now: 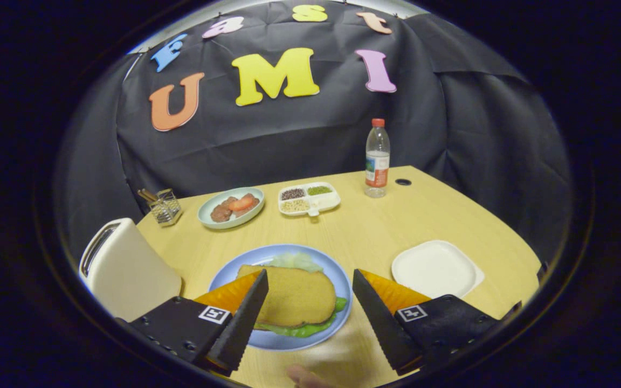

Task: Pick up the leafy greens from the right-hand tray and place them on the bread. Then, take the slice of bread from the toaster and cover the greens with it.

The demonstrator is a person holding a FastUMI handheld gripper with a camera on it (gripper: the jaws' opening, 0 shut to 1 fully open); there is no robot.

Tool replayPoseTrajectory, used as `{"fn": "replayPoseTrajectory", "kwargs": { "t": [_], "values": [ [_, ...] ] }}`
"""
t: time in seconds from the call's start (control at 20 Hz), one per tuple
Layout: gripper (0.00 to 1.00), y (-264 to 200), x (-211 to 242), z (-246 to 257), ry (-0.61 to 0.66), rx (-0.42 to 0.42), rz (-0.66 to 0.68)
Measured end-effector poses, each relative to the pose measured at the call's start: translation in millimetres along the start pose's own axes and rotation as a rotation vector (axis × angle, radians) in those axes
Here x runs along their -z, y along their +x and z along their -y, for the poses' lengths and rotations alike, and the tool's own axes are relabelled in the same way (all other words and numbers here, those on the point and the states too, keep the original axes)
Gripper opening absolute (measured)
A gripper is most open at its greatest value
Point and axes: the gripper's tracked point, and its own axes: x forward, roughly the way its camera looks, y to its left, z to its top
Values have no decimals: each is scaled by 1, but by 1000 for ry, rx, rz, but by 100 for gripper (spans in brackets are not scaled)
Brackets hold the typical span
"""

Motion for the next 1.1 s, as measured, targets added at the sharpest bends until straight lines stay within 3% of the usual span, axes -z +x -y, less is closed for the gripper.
{"fn": "replayPoseTrajectory", "kwargs": {
  "t": [0.35,0.7,1.1],
  "values": [
    [96,-126,-48,-8,-75,-4,210],
    [96,-248,-62,-12,-112,-35,365],
    [96,-324,-60,4,-110,-21,447]
  ]
}}
